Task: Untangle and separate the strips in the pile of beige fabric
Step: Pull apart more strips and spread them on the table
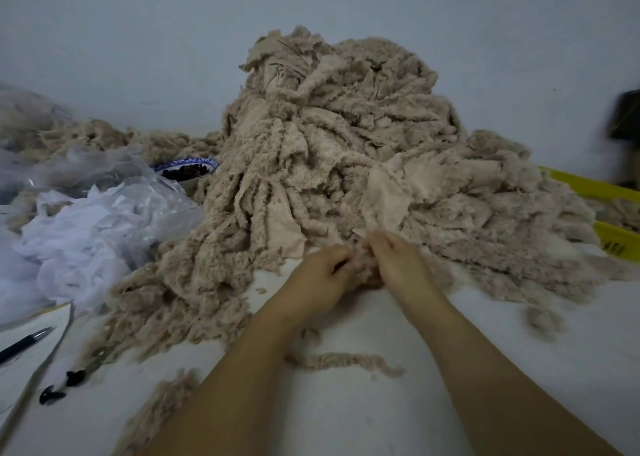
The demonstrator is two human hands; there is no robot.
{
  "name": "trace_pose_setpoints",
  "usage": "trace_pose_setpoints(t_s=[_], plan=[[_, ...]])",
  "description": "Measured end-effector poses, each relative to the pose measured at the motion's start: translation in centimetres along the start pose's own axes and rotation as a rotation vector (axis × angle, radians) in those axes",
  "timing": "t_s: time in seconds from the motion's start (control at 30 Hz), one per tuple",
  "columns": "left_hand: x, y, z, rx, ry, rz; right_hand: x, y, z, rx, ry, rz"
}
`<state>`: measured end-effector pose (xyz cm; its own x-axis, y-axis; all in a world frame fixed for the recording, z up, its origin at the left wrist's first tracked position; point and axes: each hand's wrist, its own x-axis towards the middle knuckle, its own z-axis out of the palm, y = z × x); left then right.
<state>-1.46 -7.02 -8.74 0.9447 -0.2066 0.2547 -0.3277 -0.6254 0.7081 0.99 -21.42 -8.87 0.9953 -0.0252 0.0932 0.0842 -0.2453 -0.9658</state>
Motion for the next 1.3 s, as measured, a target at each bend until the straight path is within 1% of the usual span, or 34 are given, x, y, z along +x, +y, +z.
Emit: trace_pose_setpoints(t_s=[0.07,0.13,0.2,0.3,0.37,0.43,0.47,0.5,0.53,0.57,0.6,0.67,0.7,0.73,0.77,0.83,0.87,0.9,0.93,1.0,1.1,1.17,1.23,1.3], plan=[[-0.6,0.7,0.4,-0.082,-0.151,0.052,-0.1,-0.1,0.1,-0.013,-0.103,0.068],[-0.8,0.9,0.4,-0.226,-0.238,0.029,0.0,-0.2,-0.4,0.069,-0.183,0.103],[-0.7,1.0,0.2,-0.385,-0.233,0.004,-0.2,-0.5,-1.0,0.169,-0.264,0.109],[-0.7,1.5,-0.3,-0.785,-0.165,-0.09,-0.2,-0.7,-0.9,0.362,-0.359,0.105],[-1.0,1.7,-0.9,-0.95,-0.209,-0.114,-0.5,-0.9,-0.9,0.466,-0.489,0.11],[-1.6,2.1,-1.2,-0.942,-0.355,-0.106,-1.3,-1.5,-1.3,0.563,-0.712,0.156],[-1.9,2.2,-1.3,-0.887,-0.421,-0.093,-1.7,-1.8,-1.5,0.595,-0.813,0.155],[-2.1,2.4,-1.4,-0.825,-0.464,-0.085,-1.9,-1.8,-1.6,0.618,-0.857,0.135],[-2.2,2.3,-1.4,-0.792,-0.471,-0.09,-2.1,-1.9,-1.5,0.64,-0.855,0.123],[-2.1,2.3,-1.5,-0.804,-0.449,-0.116,-2.1,-1.9,-1.2,0.642,-0.783,0.115],[-2.0,2.4,-1.8,-0.849,-0.397,-0.16,-2.0,-1.9,-0.8,0.584,-0.646,0.095],[-1.4,2.4,-2.3,-0.957,-0.231,-0.292,-1.4,-1.6,-0.2,0.359,-0.271,-0.047],[-0.9,2.1,-2.4,-0.961,-0.124,-0.363,-1.4,-1.7,-0.1,0.259,-0.205,-0.144],[-0.5,1.7,-2.3,-0.937,-0.025,-0.42,-1.7,-1.8,0.1,0.176,-0.247,-0.22],[-0.1,1.3,-2.3,-0.941,0.039,-0.465,-2.0,-1.7,0.4,0.085,-0.369,-0.27],[0.3,0.7,-2.4,-1.104,0.13,-0.53,-2.7,-1.3,1.2,-0.099,-0.629,-0.264],[0.5,0.4,-2.7,-1.222,0.179,-0.561,-3.0,-1.4,1.4,-0.156,-0.688,-0.242],[0.6,0.1,-3.1,-1.333,0.235,-0.59,-3.1,-1.4,1.3,-0.167,-0.694,-0.223],[0.7,0.0,-3.5,-1.422,0.283,-0.621,-3.0,-1.5,1.2,-0.135,-0.664,-0.197],[0.9,-0.5,-3.7,-1.505,0.353,-0.66,-2.6,-1.5,0.7,-0.053,-0.597,-0.138],[1.0,-0.7,-3.7,-1.54,0.451,-0.614,-2.3,-1.2,0.4,-0.036,-0.545,-0.103],[1.2,-0.9,-3.6,-1.634,0.519,-0.57,-1.8,-0.9,0.5,0.0,-0.439,-0.064],[1.1,-1.0,-3.6,-1.705,0.542,-0.53,-1.3,-1.0,0.5,0.11,-0.342,0.002],[1.0,-0.9,-3.6,-1.716,0.481,-0.487,-1.1,-1.0,0.6,0.197,-0.311,0.065]])
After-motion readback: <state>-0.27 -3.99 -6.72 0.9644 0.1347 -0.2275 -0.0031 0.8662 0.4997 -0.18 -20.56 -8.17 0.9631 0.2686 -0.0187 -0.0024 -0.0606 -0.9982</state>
